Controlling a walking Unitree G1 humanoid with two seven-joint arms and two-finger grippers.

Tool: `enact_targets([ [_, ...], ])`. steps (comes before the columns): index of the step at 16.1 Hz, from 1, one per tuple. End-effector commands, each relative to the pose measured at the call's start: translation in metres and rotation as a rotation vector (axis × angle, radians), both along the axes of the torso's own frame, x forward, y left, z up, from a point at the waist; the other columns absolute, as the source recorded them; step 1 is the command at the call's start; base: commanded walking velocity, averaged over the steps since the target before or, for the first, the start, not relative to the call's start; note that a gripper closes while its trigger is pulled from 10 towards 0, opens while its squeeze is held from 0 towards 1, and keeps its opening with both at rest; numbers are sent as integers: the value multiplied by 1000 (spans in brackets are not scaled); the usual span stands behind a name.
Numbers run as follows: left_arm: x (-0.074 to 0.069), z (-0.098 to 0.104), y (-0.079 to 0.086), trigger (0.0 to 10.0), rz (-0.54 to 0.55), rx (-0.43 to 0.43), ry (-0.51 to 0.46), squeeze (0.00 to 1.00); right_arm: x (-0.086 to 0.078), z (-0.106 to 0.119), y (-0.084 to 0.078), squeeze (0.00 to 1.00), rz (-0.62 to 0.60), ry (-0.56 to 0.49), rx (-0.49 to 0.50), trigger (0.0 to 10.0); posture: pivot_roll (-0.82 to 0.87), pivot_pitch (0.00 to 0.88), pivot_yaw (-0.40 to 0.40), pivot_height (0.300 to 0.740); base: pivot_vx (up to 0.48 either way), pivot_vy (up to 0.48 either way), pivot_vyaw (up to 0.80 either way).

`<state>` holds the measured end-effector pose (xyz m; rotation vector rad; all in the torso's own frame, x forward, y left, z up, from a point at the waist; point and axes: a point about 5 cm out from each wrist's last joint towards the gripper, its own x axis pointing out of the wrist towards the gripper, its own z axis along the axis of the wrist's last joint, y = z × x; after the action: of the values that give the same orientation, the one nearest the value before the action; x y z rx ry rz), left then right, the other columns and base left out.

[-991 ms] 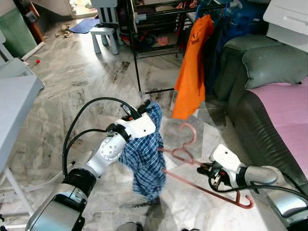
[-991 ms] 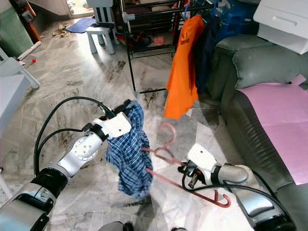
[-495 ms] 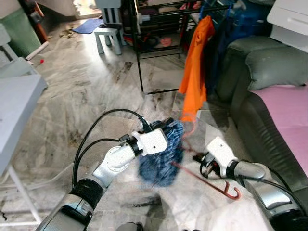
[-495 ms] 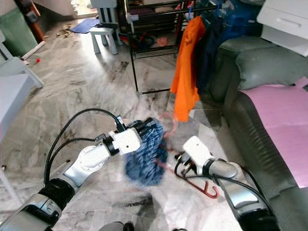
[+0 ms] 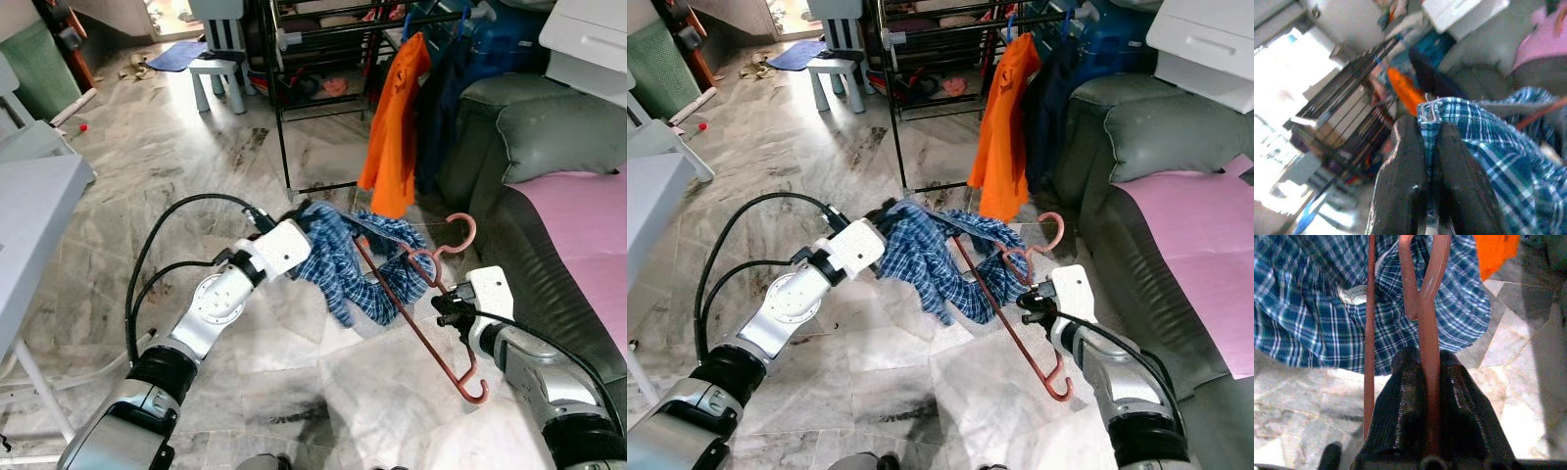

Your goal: Hang hanger

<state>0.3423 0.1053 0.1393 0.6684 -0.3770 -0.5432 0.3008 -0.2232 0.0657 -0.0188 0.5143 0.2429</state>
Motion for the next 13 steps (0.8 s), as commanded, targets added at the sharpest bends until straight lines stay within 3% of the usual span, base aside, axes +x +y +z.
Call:
enact_targets([
  [1, 3, 1, 11, 10000, 48, -1, 1, 0, 1, 1, -3, 0, -17, 8, 14, 10000, -74, 64, 61, 740, 0, 0, 0],
  [5, 1, -4, 12, 10000, 71, 4, 12, 0, -1, -3, 2, 0, -32, 55, 125, 10000, -73, 69, 51, 740, 0, 0, 0],
  [8, 0, -3, 10, 10000, 81, -22, 0, 0, -6, -15, -6, 0, -151, 126, 234, 10000, -73, 71, 49, 740, 0, 0, 0],
  [10, -8, -2, -3, 10000, -18, -76, 14, 0, 1, -10, -30, 0, -397, 78, 320, 10000, -77, 75, 51, 740, 0, 0, 0],
  [11, -18, -8, -16, 10000, -108, -92, 55, 0, 8, 0, -48, 0, -534, -8, 344, 10000, -76, 75, 52, 740, 0, 0, 0],
  [13, -29, -19, -27, 10000, -187, -92, 118, 0, 14, 12, -56, 0, -603, -76, 384, 10000, -77, 76, 51, 740, 0, 0, 0],
])
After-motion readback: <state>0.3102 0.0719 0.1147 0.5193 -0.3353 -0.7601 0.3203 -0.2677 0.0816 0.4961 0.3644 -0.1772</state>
